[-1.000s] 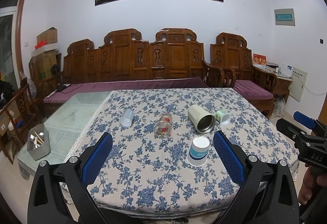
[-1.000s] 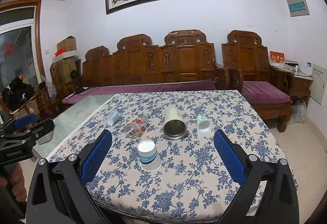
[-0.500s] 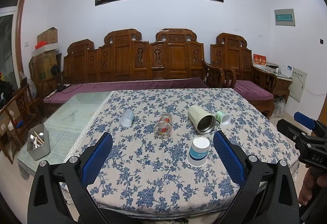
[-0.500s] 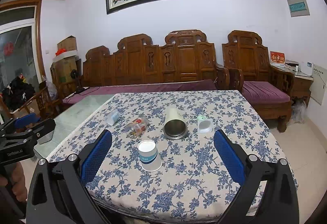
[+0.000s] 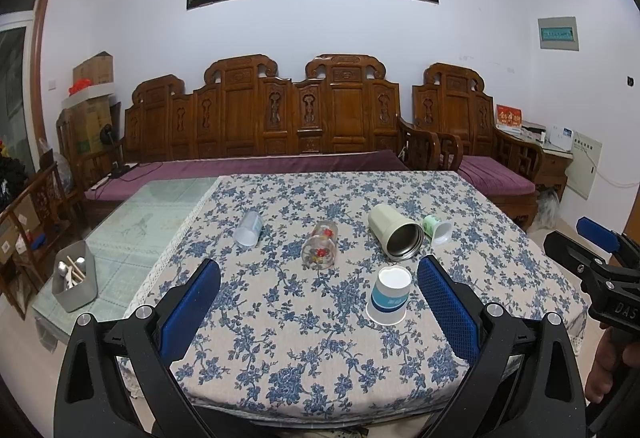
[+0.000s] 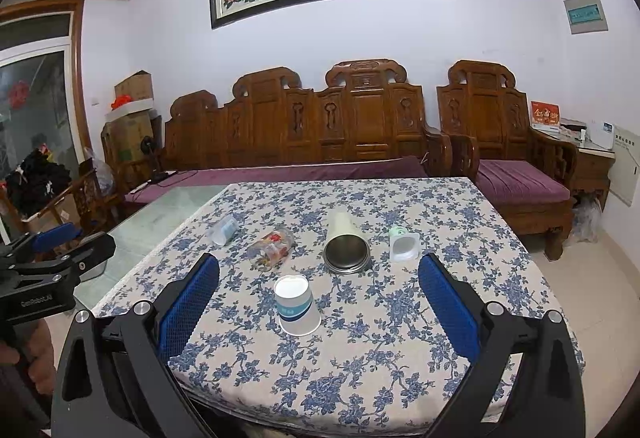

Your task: Flip cup upside down

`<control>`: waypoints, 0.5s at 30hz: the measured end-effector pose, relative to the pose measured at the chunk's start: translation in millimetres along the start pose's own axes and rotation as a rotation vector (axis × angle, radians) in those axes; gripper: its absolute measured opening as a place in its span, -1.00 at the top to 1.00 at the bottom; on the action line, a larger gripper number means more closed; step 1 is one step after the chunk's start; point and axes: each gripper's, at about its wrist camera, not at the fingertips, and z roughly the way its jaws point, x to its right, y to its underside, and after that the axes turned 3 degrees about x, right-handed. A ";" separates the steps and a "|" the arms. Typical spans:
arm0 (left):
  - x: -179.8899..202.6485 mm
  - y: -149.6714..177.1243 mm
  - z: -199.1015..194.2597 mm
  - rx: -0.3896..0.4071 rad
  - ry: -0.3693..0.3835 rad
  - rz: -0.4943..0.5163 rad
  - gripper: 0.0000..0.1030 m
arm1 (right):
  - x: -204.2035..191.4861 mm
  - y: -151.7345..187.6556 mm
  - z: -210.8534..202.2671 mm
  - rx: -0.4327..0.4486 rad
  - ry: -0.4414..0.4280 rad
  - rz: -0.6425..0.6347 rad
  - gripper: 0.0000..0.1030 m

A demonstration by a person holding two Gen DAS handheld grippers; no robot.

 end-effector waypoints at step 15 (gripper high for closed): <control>0.2 2.3 0.8 0.000 0.000 -0.004 -0.84 | 1.4 0.1 0.2 -0.003 -0.003 0.004 -0.95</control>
